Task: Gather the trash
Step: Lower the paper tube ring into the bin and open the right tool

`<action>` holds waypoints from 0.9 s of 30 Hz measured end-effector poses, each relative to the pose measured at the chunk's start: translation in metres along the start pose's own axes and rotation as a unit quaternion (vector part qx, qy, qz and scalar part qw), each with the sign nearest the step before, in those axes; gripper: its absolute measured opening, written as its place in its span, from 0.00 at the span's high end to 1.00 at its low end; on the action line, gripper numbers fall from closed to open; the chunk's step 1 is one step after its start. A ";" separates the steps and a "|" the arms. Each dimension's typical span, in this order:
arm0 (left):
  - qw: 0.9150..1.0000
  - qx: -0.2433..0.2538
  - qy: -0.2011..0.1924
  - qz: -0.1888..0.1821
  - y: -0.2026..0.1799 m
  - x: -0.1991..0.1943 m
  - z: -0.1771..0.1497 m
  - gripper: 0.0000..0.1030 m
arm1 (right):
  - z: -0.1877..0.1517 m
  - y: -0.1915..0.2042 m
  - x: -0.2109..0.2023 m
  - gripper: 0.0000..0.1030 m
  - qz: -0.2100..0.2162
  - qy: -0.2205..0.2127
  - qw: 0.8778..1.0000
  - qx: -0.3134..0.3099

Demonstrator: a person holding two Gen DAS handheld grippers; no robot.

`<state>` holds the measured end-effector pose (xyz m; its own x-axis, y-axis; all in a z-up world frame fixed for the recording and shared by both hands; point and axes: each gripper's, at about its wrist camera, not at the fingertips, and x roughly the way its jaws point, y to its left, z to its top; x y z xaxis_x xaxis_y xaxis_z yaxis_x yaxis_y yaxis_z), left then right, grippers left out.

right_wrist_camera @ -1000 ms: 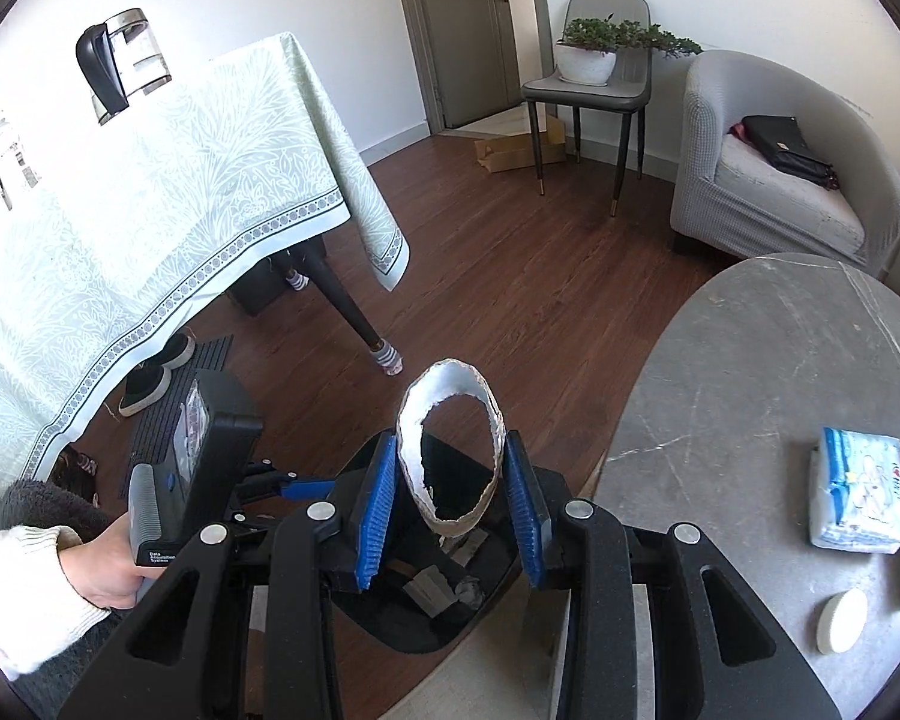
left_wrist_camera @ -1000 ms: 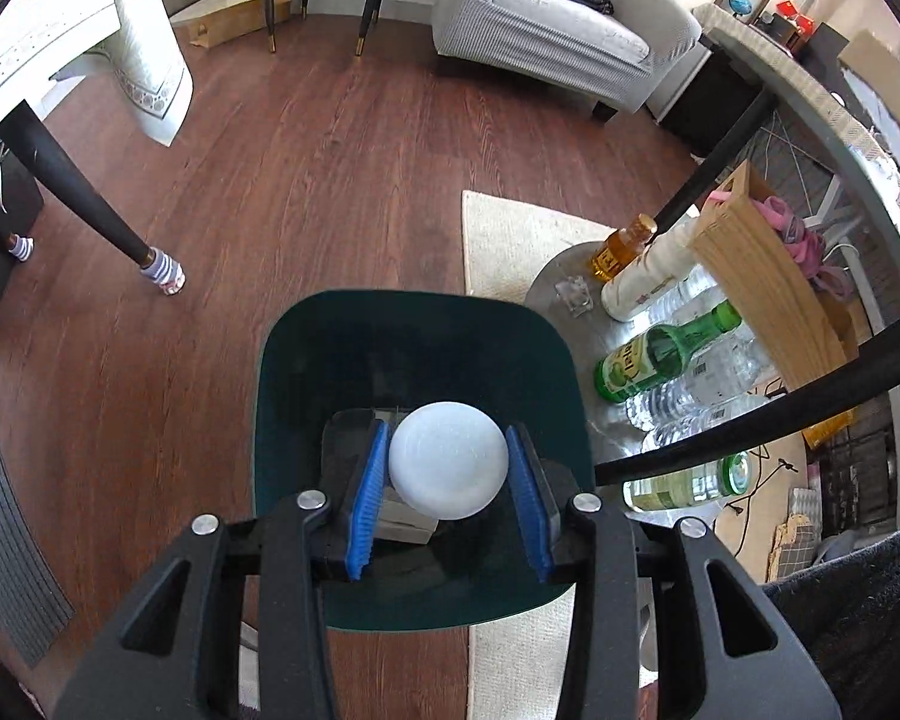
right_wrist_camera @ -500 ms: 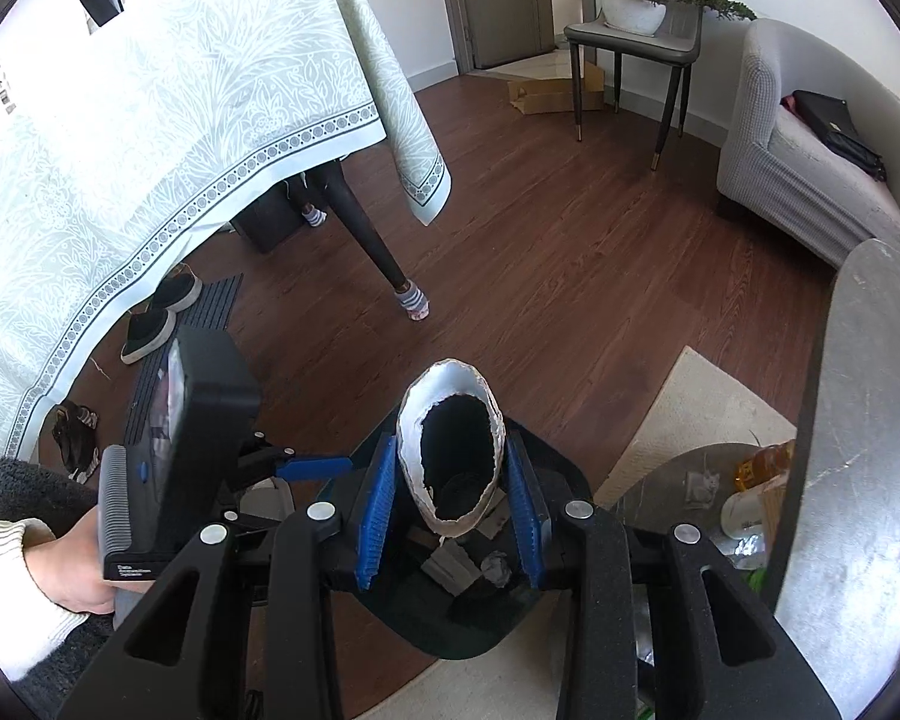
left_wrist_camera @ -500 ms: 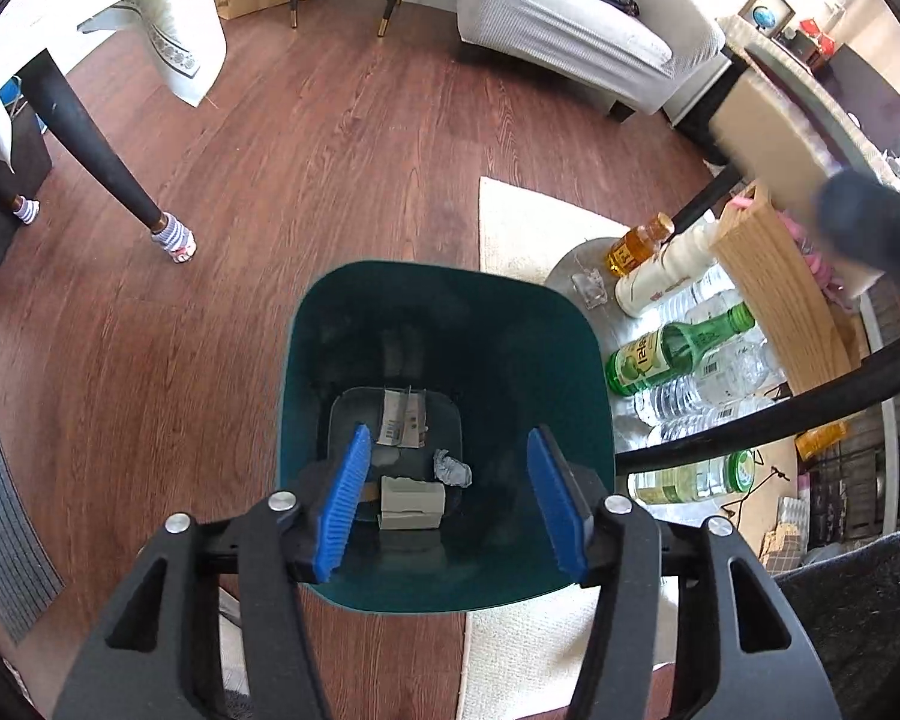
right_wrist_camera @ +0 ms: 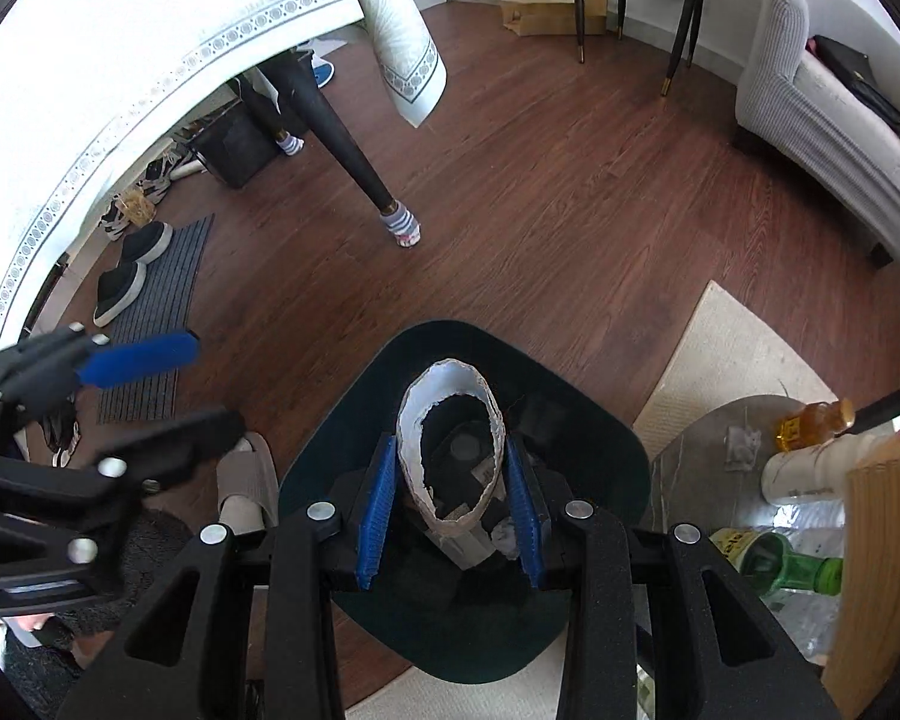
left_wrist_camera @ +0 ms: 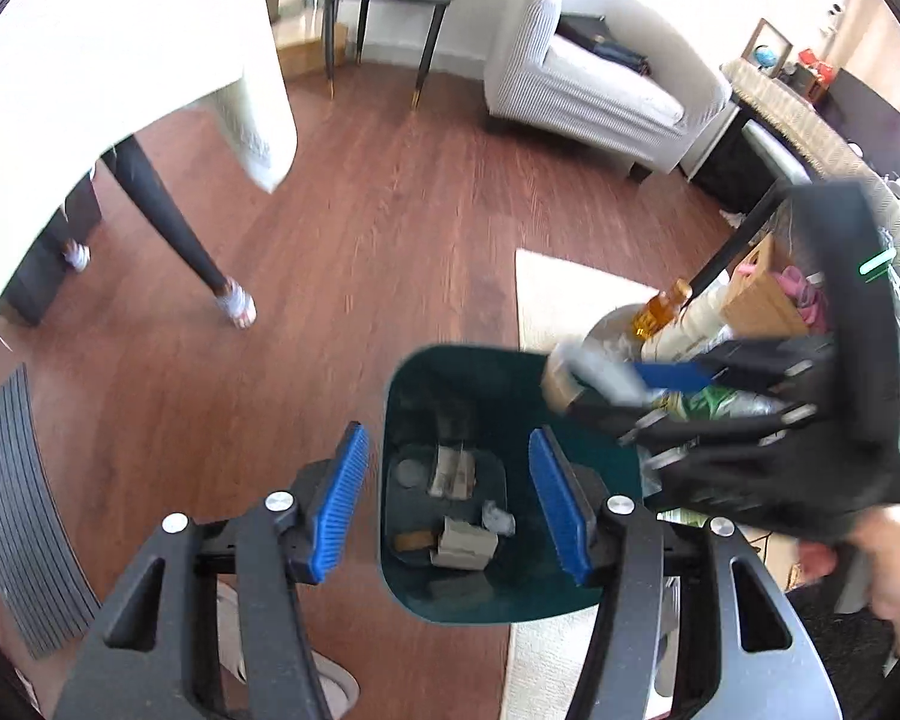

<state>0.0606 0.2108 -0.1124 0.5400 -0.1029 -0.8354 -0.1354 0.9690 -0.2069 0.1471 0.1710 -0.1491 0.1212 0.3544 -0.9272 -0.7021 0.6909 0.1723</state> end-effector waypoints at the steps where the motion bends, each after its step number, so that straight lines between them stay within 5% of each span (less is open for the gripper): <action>1: 1.000 -0.002 -0.008 -0.005 0.000 -0.006 0.002 0.43 | 0.000 0.000 0.007 0.65 0.000 0.008 1.000 -0.001; 15: 0.993 0.007 -0.118 -0.018 -0.009 -0.080 0.038 0.59 | -0.016 0.007 0.071 0.65 -0.008 0.090 0.996 -0.025; 27: 0.988 0.018 -0.152 -0.036 -0.014 -0.105 0.052 0.66 | -0.037 0.009 0.113 0.64 -0.031 0.157 0.986 -0.051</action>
<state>0.0493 0.2200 0.0043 0.7727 -0.1055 -0.6260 -0.0599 0.9696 -0.2373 0.1285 0.1942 -0.2649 -0.0459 0.0893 -0.9949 -0.7693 0.6322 0.0923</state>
